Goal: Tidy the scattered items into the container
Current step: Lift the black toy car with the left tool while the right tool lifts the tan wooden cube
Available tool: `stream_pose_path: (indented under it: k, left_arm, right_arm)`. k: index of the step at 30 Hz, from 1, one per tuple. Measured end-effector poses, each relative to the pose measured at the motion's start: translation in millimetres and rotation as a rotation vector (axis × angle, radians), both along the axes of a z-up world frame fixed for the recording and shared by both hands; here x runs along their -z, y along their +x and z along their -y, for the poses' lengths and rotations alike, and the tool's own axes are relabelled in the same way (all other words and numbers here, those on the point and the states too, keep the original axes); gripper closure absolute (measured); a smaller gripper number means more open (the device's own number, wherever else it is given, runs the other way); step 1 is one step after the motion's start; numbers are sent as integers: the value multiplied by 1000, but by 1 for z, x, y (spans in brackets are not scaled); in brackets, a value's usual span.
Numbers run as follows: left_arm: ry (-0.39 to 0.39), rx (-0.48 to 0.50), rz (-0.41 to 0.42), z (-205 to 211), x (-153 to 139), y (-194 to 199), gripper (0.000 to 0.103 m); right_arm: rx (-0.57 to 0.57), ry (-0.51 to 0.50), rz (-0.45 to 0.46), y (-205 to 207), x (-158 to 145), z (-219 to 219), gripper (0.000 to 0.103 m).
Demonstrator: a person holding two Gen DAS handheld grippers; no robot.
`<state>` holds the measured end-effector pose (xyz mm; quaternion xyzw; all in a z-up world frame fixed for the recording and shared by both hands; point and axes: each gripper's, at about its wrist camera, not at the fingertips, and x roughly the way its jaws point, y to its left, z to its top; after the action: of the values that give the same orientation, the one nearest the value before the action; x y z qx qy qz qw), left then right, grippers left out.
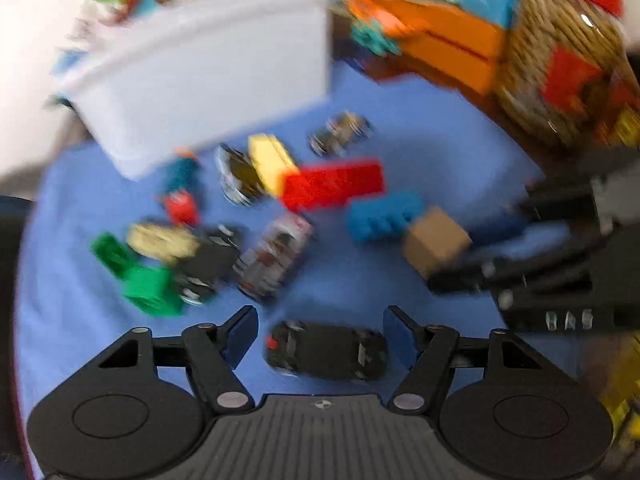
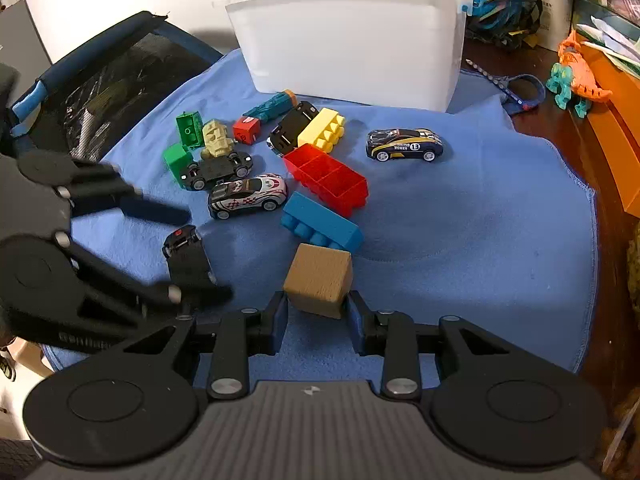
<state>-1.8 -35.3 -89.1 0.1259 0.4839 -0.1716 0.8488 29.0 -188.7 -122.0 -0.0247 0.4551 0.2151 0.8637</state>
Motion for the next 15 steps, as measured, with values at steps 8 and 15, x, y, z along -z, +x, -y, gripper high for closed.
stream_pose_path:
  k: [8,15]
  left_arm:
    - [-62,-168,19,-26,-1,-33,31]
    - [33,89,112,-1,-19,-20,26]
  right_arm:
    - [-2,15,11,-5,0,5,69]
    - [-5,24,19,-5,-3,7,69]
